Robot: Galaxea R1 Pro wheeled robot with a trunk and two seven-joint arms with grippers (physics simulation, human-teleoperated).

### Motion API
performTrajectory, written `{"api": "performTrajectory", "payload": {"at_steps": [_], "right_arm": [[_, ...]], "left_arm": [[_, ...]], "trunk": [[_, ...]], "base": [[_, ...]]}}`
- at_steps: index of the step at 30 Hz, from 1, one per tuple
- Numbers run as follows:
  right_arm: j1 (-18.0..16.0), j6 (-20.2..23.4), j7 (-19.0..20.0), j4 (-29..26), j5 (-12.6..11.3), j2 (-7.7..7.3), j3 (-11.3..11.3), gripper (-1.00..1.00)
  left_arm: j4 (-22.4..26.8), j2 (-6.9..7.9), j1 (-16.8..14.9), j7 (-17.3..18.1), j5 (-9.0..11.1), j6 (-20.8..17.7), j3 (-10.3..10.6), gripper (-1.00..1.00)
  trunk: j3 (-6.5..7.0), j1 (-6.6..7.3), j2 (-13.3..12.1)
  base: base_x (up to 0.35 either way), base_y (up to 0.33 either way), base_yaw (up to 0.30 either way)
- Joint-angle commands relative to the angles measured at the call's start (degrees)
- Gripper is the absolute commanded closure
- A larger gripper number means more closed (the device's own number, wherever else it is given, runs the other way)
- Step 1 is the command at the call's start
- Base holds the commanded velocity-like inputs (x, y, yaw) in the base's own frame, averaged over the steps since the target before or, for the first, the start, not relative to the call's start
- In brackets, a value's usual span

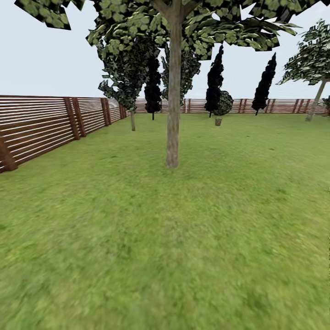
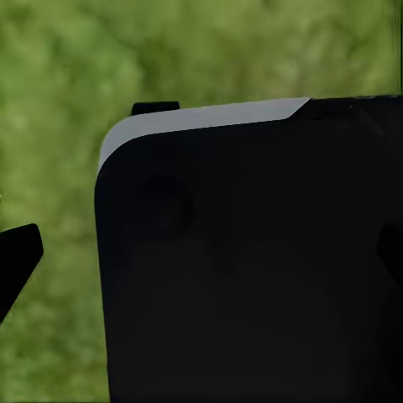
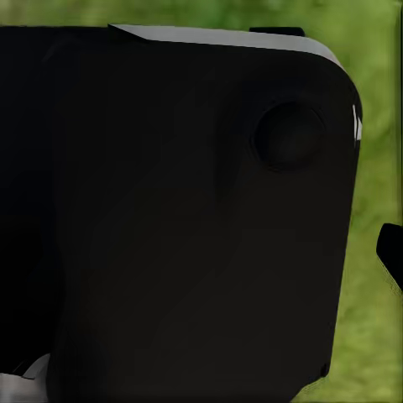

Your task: Take the three Easter eggs out of the wicker basket on the lawn in the garden, then place them on the lawn next to a single tree (choose any tree) so that all three eggs are next to the same tree and none are left in the basket.

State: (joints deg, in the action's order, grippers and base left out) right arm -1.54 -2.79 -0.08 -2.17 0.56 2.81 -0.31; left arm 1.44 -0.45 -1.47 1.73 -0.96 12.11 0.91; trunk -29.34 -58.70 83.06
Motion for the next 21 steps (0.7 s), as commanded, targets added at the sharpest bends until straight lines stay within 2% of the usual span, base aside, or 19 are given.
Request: {"api": "performTrajectory", "payload": {"at_steps": [1,6,15,21], "right_arm": [[0.0,-0.2,0.0,0.1,0.1,0.01,0.0,-1.00],[0.0,-0.2,0.0,0.1,0.1,0.01,0.0,-1.00],[0.0,-0.2,0.0,0.1,0.1,0.01,0.0,-1.00],[0.0,-0.2,0.0,0.1,0.1,0.01,-0.1,-1.00]], "left_arm": [[0.0,0.01,0.0,0.1,-0.1,0.2,0.1,-1.00],[0.0,0.01,0.0,0.1,-0.1,0.2,0.1,-1.00],[0.0,0.01,0.0,0.1,-0.1,0.2,0.1,-1.00],[0.0,0.01,0.0,0.0,-0.1,0.2,0.1,-1.00]], "trunk": [[-0.06,-0.03,0.0],[-0.06,-0.03,0.0],[-0.07,-0.03,0.0],[-0.29,-0.03,0.0]], "base": [[0.339,0.000,-0.185],[0.339,0.000,-0.201],[0.339,0.000,-0.059],[0.339,0.000,-0.180]]}}
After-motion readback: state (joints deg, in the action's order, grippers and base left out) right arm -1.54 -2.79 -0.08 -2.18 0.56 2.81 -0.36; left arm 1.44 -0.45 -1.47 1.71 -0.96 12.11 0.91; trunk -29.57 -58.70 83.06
